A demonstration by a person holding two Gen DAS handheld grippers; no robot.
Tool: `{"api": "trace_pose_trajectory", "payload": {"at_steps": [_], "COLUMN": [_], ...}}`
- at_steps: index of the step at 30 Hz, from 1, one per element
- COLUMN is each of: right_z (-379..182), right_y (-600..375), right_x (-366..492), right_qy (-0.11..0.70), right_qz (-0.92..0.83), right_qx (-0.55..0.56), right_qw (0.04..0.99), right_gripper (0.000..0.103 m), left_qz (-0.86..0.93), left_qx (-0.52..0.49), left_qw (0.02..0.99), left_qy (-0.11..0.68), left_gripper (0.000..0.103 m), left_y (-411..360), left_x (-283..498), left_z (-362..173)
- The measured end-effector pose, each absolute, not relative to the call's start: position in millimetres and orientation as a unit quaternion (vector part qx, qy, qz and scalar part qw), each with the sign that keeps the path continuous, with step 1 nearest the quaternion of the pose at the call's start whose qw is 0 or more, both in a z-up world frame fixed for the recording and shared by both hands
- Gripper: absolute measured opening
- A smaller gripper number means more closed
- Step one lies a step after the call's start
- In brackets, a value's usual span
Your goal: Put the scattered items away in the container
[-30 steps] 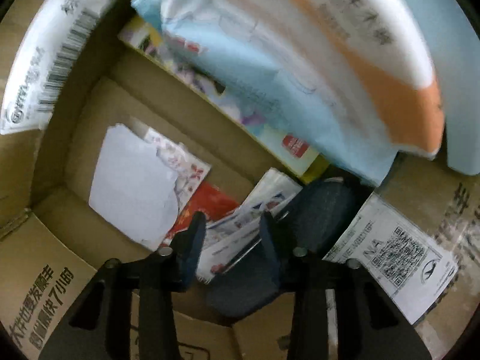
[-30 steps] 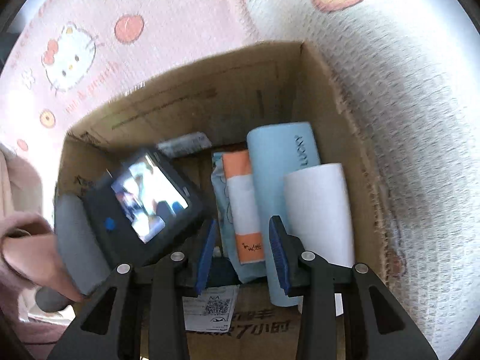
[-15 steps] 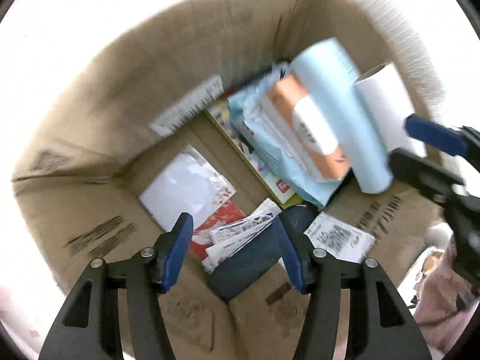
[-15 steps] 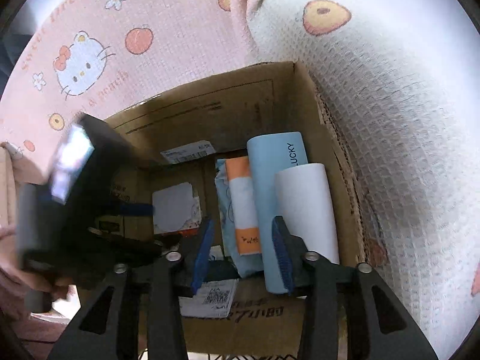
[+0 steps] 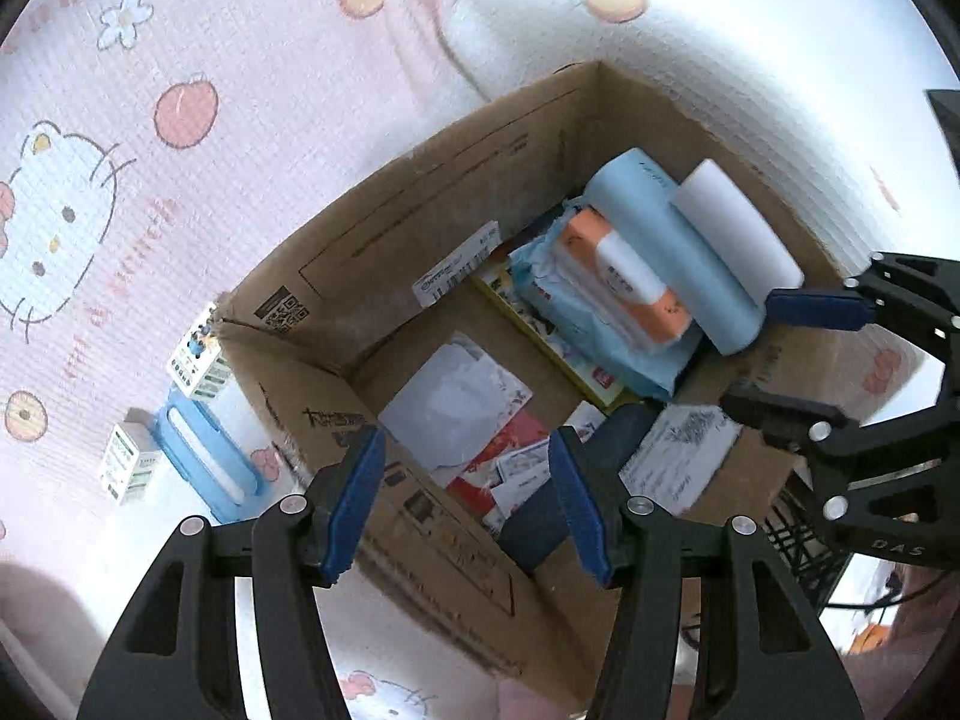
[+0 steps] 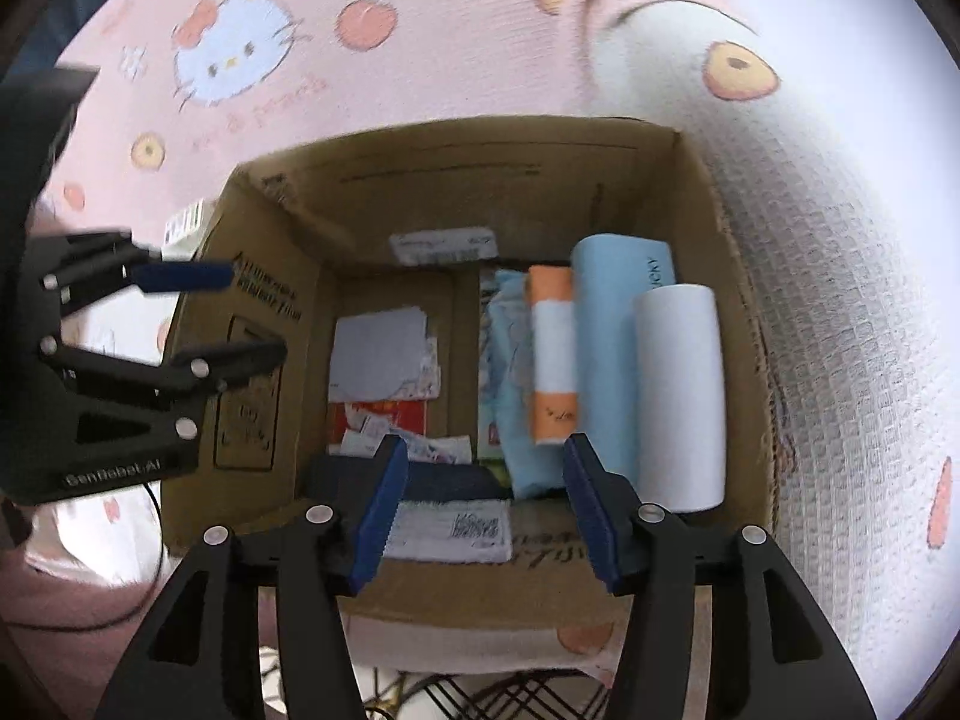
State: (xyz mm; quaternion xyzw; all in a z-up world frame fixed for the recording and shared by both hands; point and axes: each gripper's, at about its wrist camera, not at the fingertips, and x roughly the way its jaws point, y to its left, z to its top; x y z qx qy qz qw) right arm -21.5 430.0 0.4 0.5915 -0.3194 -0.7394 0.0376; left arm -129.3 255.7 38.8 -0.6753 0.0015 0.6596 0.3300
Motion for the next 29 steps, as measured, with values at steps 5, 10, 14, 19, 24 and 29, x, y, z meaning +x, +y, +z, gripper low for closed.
{"api": "trace_pose_trajectory", "payload": {"at_steps": [5, 10, 14, 19, 24, 29], "right_z": [15.5, 31.7, 41.1, 42.3, 40.4, 38.1], "right_y": [408.6, 389.5, 379.2, 371.0, 368.7, 367.9], "right_x": [-23.7, -25.2, -25.5, -29.7, -32.2, -34.3], "right_qy": [-0.291, -0.268, -0.251, -0.244, -0.241, -0.241], "right_qz": [-0.735, -0.736, -0.735, -0.732, -0.729, -0.726], "right_qx": [0.611, 0.62, 0.628, 0.634, 0.639, 0.642], "right_qw": [0.041, 0.044, 0.05, 0.051, 0.052, 0.052], "right_gripper": [0.055, 0.056, 0.056, 0.057, 0.057, 0.057], "left_qz": [0.677, 0.702, 0.733, 0.739, 0.736, 0.74], "left_qx": [-0.662, -0.631, -0.587, -0.567, -0.574, -0.575], "left_qw": [0.321, 0.33, 0.337, 0.352, 0.351, 0.341], "left_qy": [-0.008, 0.028, 0.074, 0.089, 0.074, 0.071], "left_gripper": [0.061, 0.063, 0.069, 0.069, 0.069, 0.07], "left_y": [240.1, 227.9, 223.9, 224.1, 223.9, 224.5], "left_x": [-124.9, -112.6, -99.3, -91.1, -89.9, -90.7], "left_z": [50.0, 64.5, 75.7, 79.3, 74.8, 71.5]}}
